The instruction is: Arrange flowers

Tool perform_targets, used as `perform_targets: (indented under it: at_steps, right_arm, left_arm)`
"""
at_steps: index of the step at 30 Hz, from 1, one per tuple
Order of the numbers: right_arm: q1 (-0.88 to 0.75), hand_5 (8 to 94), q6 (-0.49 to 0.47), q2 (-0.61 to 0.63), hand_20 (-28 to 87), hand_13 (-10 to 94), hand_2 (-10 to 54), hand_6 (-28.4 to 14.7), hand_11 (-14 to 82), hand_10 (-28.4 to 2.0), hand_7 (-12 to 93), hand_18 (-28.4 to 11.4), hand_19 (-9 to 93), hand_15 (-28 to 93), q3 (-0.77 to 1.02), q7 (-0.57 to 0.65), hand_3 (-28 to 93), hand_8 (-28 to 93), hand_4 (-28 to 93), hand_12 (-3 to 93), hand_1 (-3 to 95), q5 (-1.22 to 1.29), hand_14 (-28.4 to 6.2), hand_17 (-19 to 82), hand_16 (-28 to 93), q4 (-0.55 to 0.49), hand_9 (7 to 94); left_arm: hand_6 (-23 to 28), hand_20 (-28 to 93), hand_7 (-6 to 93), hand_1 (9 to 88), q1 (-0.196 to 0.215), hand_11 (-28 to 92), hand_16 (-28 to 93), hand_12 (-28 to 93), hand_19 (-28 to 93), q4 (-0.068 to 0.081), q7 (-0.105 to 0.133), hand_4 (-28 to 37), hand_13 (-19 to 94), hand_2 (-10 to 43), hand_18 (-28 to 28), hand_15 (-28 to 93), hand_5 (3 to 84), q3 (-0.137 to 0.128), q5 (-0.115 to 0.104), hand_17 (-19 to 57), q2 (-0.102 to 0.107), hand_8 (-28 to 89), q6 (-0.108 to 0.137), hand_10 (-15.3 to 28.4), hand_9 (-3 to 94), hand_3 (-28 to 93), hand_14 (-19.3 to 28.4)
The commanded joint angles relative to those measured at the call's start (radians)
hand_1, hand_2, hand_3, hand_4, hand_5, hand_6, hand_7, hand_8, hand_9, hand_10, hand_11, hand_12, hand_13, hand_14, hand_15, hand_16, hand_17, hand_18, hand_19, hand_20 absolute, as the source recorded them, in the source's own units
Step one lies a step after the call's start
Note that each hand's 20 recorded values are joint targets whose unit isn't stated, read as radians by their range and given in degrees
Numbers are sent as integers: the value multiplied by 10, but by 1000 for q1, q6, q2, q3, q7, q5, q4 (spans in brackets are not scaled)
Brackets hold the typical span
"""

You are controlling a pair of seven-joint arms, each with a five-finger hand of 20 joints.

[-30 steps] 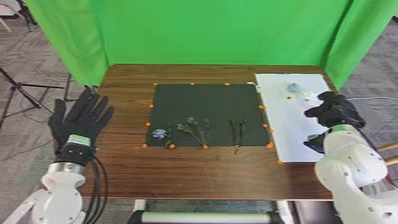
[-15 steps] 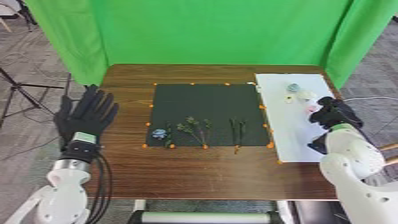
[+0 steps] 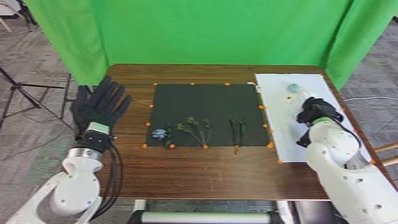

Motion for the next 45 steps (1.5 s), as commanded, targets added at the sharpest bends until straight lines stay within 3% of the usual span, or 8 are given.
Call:
perform_targets:
  at_steps: [1, 8, 17, 20, 26, 36, 39, 45]
  right_arm:
    - [-21, 549, 19, -21, 257, 693, -83, -28, 161, -119, 181, -173, 882, 348, -6, 28, 700, -132, -282, 132, 596, -10, -53, 430, 366, 22, 623]
    - [-34, 647, 76, -19, 205, 755, -72, -16, 99, -90, 240, -88, 820, 298, -25, 37, 701, -10, -282, 397, 662, -28, -31, 508, 418, 33, 794]
    - [-118, 686, 211, -9, 81, 783, -78, -16, 108, -95, 278, -38, 863, 282, 9, -76, 715, 21, -283, 439, 677, -67, -32, 538, 465, -103, 824]
    - [-140, 687, 199, -12, 72, 782, -78, -16, 110, -93, 281, -35, 868, 282, 8, -163, 717, 22, -283, 447, 676, -58, -32, 537, 471, -171, 823]
    - [-110, 687, 146, -47, 51, 781, -76, -16, 108, -93, 282, -25, 880, 281, -72, -227, 723, 21, -283, 452, 673, 2, -31, 532, 479, -252, 820]
    - [82, 685, 49, -220, 30, 780, -76, -13, 107, -93, 278, -13, 893, 283, -254, -261, 731, 21, -283, 450, 666, 249, -24, 534, 482, -193, 820]
    - [140, 686, 41, -265, 31, 782, -76, -13, 106, -92, 278, -12, 891, 284, -301, -282, 735, 19, -283, 451, 662, 253, -24, 538, 483, -142, 822]
    - [267, 682, 14, -359, 39, 785, -79, -10, 103, -89, 284, -12, 888, 283, -387, -441, 748, 19, -283, 457, 651, 58, -24, 542, 489, 23, 825]
  left_arm:
    - [53, 90, 111, 228, 2, 153, -101, 76, 346, -10, -5, -283, 160, 175, 123, 256, 380, 10, 11, -40, -9, -89, 18, 108, 259, 706, 88]
    - [52, 90, 114, 228, 6, 159, -96, 76, 341, -8, -18, -283, 149, 172, 120, 254, 377, 6, 15, -39, -15, -88, 5, 106, 254, 709, 86]
    - [52, 92, 115, 230, 3, 164, -99, 73, 340, 8, -32, -283, 160, 170, 120, 259, 377, 8, 26, -38, -26, -89, -12, 109, 264, 704, 88]
    - [52, 92, 114, 208, 9, 167, -97, 73, 341, 15, -32, -283, 177, 185, 120, 264, 378, 7, 9, -39, -29, -89, -17, 114, 277, 696, 98]
    - [55, 93, 110, 191, 22, 166, -97, 73, 344, 21, -50, -283, 200, 200, 123, 275, 382, -2, 26, -40, -37, -87, -13, 121, 296, 678, 108]
    - [52, 89, 111, 197, 8, 164, -99, 74, 342, 35, -82, -283, 208, 190, 122, 270, 382, 6, 96, -37, -54, -88, 9, 115, 299, 690, 102]
    - [50, 88, 113, 198, -6, 163, -99, 73, 341, 41, -93, -283, 209, 189, 120, 266, 381, 12, 98, -36, -54, -89, 8, 113, 300, 691, 100]
    - [42, 86, 120, 200, -23, 162, -97, 71, 333, 44, -59, -283, 216, 187, 117, 252, 376, 34, 83, -29, -35, -93, 17, 108, 301, 691, 92]
